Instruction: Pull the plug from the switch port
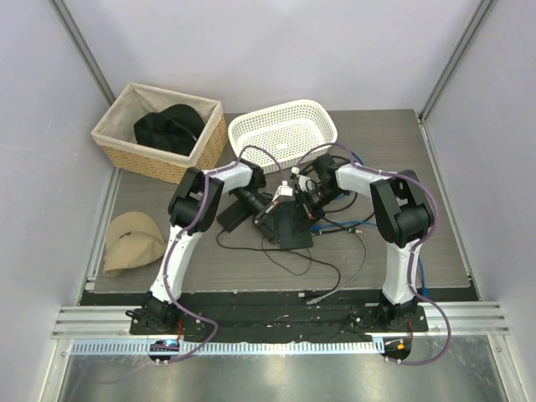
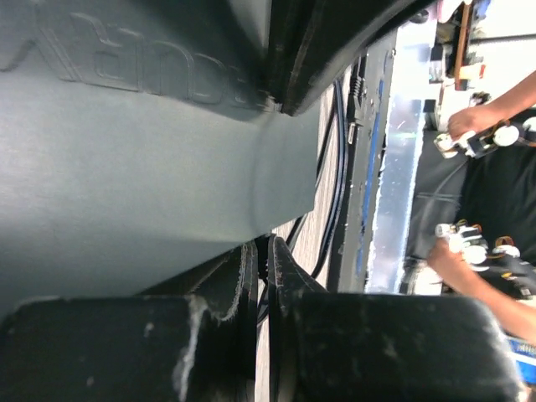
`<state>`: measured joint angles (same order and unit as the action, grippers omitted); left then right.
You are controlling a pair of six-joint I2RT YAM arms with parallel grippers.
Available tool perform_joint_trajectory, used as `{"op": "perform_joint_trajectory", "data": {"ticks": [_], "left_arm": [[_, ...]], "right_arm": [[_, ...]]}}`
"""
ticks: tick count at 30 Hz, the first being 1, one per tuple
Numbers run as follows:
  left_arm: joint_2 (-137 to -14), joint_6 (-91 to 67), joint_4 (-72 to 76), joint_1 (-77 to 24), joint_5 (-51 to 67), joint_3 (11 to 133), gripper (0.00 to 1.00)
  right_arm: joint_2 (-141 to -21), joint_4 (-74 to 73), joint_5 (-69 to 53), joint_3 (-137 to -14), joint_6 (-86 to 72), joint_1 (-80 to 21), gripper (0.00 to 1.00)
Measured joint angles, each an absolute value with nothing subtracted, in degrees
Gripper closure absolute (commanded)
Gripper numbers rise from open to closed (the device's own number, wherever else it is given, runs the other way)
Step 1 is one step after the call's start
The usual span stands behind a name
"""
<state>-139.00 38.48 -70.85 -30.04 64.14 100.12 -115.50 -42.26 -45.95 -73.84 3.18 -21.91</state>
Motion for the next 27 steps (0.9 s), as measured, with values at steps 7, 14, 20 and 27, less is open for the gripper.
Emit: {"op": "perform_joint_trajectory", "data": {"ticks": [7,14,20,27], "left_arm": [[-135.7,38.8,-73.0,-29.8,60.1,96.6,1.0],[-132.2,34.5,-71.8,-29.4,57.4,88.6,1.0],[-124.9,32.4,-70.5,-28.9,55.1,88.1,1.0],[-110.5,32.9,-71.9,-24.5,45.7,99.7,1.0]], "right_arm": [[-115.2,-42.1,-45.6,-73.7,4.0,-22.1,0.99],[-115.1,-42.1,-45.5,-73.7,4.2,-22.1,0.99],[-114.0,-41.9,-44.1,-73.7,4.4,-22.2,0.96],[-106.2,-40.2,-34.2,-74.8,7.5,-19.7,0.56]]}}
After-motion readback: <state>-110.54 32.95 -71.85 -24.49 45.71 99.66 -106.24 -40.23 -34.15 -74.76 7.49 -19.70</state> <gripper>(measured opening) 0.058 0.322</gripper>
